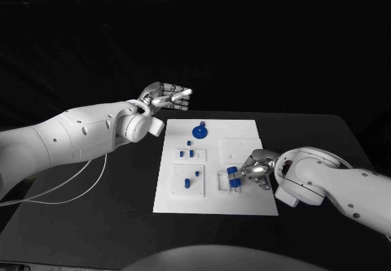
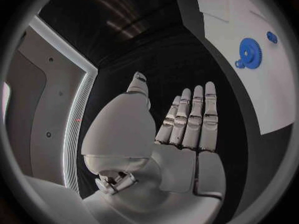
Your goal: Assemble the parts on the task board
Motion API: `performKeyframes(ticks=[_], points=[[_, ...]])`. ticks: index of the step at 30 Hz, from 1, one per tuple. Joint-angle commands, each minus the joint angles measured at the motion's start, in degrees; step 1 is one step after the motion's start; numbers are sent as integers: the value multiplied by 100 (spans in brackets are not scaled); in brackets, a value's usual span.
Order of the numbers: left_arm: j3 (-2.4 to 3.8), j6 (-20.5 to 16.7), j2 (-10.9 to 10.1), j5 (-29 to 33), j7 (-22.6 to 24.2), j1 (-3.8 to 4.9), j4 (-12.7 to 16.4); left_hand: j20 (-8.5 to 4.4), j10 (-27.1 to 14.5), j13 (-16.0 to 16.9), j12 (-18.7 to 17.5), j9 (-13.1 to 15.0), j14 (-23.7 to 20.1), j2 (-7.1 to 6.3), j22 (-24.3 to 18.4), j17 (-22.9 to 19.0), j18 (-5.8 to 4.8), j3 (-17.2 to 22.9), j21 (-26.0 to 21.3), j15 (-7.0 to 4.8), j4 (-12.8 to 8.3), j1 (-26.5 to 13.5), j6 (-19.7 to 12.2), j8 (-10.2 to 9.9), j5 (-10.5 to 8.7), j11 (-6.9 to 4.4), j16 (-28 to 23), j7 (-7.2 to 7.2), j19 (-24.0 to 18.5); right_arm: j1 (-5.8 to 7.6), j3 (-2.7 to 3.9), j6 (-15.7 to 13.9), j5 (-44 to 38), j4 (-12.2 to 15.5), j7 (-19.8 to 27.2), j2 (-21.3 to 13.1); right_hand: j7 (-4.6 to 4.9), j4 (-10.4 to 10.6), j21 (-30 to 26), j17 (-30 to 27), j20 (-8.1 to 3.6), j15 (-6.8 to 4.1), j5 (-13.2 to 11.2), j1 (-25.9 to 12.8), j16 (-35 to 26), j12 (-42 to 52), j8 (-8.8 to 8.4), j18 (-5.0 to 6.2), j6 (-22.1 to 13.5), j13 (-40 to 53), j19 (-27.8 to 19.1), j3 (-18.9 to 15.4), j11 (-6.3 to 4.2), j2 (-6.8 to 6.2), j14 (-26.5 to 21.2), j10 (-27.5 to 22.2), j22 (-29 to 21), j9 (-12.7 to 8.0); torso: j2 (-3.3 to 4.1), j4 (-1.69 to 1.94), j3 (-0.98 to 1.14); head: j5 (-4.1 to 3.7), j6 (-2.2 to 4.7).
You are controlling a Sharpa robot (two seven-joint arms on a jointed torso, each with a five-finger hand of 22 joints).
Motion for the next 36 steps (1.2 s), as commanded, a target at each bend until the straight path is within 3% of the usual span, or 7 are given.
performKeyframes(ticks=[1,7,18,27,30,33,36], points=[[4,117,8,40,32,1,8,9,7,0,22,-9,9,37,-10,-7,23,40,18,-3,-4,-16,-7,-15,26,32,-26,37,21,0,-27,184,7,-47,-11,57,-17,-391,-36,8,-44,-24,-16,-24,-16,-27,16,-1,31,-12,308,356,-6,21,-5,43,7,13,7,3,7,9,-8],[3,170,4,40,24,1,11,13,-6,0,22,-8,-5,63,-10,-7,26,48,17,2,-14,-18,-6,-14,25,38,-27,47,17,1,-74,188,-92,-164,-13,228,-16,-376,-37,8,-44,-24,11,-47,-21,-40,16,-1,31,-21,309,338,-5,31,-5,40,10,0,3,-1,8,28,-22],[1,349,2,40,-14,0,21,21,-36,0,22,-9,-25,120,-11,-6,29,59,16,9,-77,-33,-23,-14,30,47,-27,50,1,0,-87,185,-131,-308,-13,377,-21,-347,-34,14,-45,-25,-12,-83,-23,-44,16,-2,51,-31,311,305,-7,47,-4,43,17,-37,-1,-5,5,55,-27],[-2,410,-5,36,-39,0,26,24,-45,0,22,-9,-28,129,-12,-6,28,60,15,10,-85,-44,-28,-15,28,50,-26,57,-7,0,-106,208,-133,-374,-17,439,-15,-175,-41,21,-39,-18,-390,-99,-34,-54,15,1,67,-51,309,166,3,34,-5,39,30,-126,5,-4,4,71,-25],[-3,422,-7,35,-43,0,28,24,-54,0,23,-10,-30,131,-12,-6,28,63,15,11,-86,-45,-36,-15,27,52,-26,65,-11,0,-113,171,-154,-392,-15,454,-11,-85,-41,23,-37,-15,-631,-143,-36,-53,16,3,71,-55,311,136,6,36,-2,44,33,-139,5,-4,5,70,-26],[-3,430,-10,34,-47,0,30,24,-54,0,23,-10,-30,131,-12,-6,28,63,15,11,-86,-45,-36,-15,27,52,-26,65,-11,0,-120,151,-172,-403,-14,468,-3,130,-44,27,-32,-10,-1071,-266,-37,-51,14,6,60,-59,312,212,10,56,-1,45,35,-161,2,-3,5,67,-28],[-4,433,-13,33,-50,0,30,24,-54,0,23,-10,-30,131,-12,-6,28,63,15,11,-86,-45,-36,-15,27,52,-26,65,-11,0,-126,158,-181,-400,-12,474,9,479,-37,29,-25,0,-1846,-428,-40,-50,17,10,88,-64,311,544,25,-211,0,50,42,-170,2,-6,4,66,-30]])
